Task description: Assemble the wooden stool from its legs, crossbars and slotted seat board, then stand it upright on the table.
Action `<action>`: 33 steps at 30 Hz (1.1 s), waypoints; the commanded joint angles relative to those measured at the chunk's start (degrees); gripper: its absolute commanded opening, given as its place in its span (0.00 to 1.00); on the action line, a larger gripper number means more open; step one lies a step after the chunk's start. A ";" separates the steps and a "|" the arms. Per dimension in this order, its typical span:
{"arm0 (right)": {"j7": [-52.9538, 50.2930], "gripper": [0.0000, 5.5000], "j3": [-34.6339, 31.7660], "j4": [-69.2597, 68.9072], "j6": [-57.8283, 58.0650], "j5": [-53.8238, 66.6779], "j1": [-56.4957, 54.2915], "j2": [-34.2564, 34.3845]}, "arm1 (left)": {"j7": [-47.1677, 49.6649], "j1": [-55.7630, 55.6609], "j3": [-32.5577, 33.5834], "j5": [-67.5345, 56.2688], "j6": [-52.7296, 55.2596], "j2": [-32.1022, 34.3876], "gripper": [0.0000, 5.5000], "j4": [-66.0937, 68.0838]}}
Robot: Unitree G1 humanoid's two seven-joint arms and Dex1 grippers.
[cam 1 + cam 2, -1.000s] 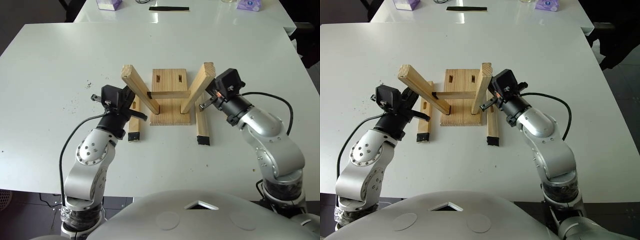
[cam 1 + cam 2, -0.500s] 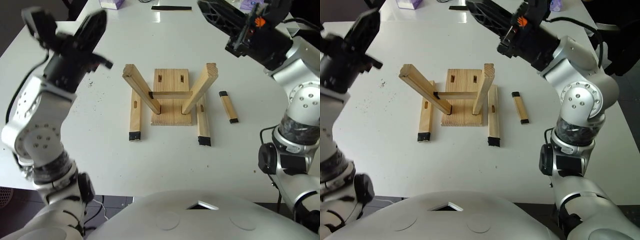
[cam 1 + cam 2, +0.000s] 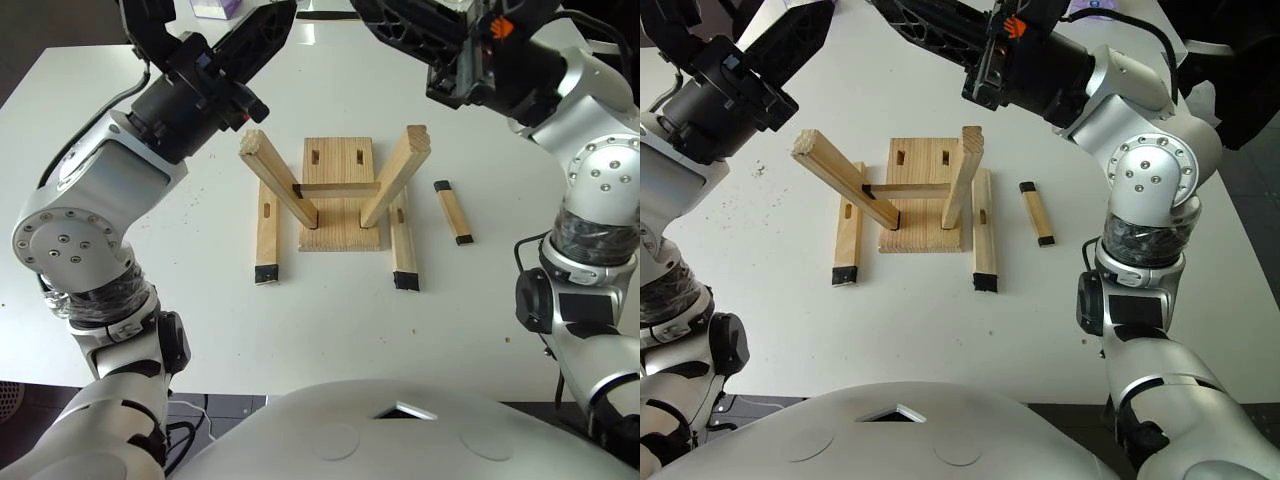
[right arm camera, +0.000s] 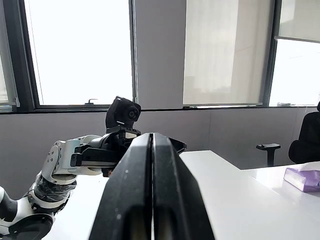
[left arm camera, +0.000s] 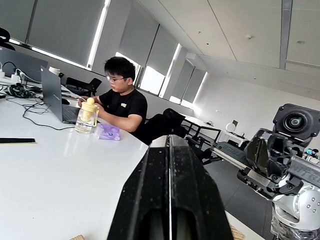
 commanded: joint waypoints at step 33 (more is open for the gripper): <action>12.19 0.00 15.73 27.49 -28.81 -29.08 9.60 -8.30 | -29.40 36.60 4.18 23.34 -12.57 9.32 0.00 6.50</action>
